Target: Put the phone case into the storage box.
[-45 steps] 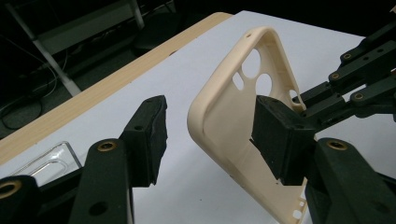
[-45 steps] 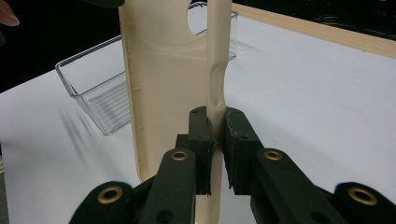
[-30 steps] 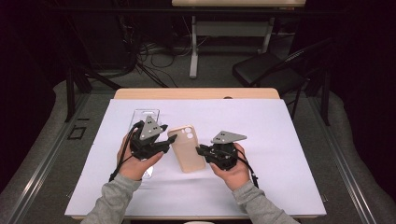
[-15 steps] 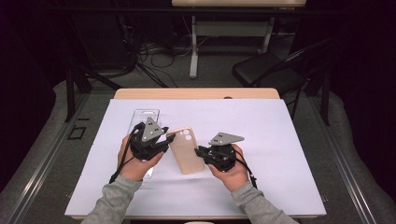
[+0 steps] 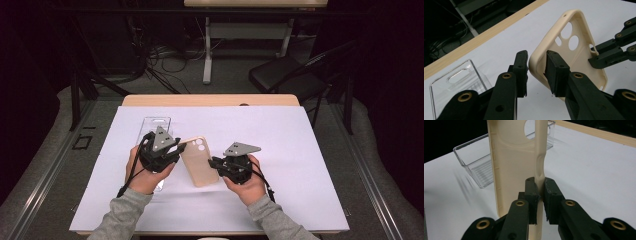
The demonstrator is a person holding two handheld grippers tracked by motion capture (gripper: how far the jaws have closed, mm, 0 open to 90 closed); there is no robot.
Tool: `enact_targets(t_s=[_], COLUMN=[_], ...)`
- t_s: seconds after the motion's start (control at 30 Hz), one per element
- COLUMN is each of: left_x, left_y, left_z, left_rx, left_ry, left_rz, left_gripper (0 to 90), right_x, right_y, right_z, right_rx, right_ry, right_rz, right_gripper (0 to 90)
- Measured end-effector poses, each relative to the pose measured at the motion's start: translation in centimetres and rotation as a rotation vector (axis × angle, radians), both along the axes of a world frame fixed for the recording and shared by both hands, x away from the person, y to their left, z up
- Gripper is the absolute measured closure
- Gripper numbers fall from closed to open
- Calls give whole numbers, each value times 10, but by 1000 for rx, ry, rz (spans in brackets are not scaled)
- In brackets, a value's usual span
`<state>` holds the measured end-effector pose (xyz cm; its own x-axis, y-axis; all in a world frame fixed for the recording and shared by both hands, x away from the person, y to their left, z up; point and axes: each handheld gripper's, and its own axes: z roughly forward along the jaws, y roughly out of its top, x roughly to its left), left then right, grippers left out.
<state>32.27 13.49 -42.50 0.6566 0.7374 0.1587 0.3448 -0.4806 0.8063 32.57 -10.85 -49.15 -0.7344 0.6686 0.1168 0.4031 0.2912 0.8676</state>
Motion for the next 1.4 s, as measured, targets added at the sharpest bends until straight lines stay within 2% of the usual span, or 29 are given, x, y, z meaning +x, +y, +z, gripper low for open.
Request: enact_targets(t_s=[0.67,1.4], left_x=[1,3], left_y=[1,3], left_z=[0,0], left_rx=[-9,-28], left_ry=[27,59], left_rz=[34,47], left_gripper=[735,785], right_x=[0,-2], right_y=[1,3], right_z=[-1,-1], right_rx=[3,4], right_ry=[3,2], right_rz=[3,7], right_gripper=[823,823])
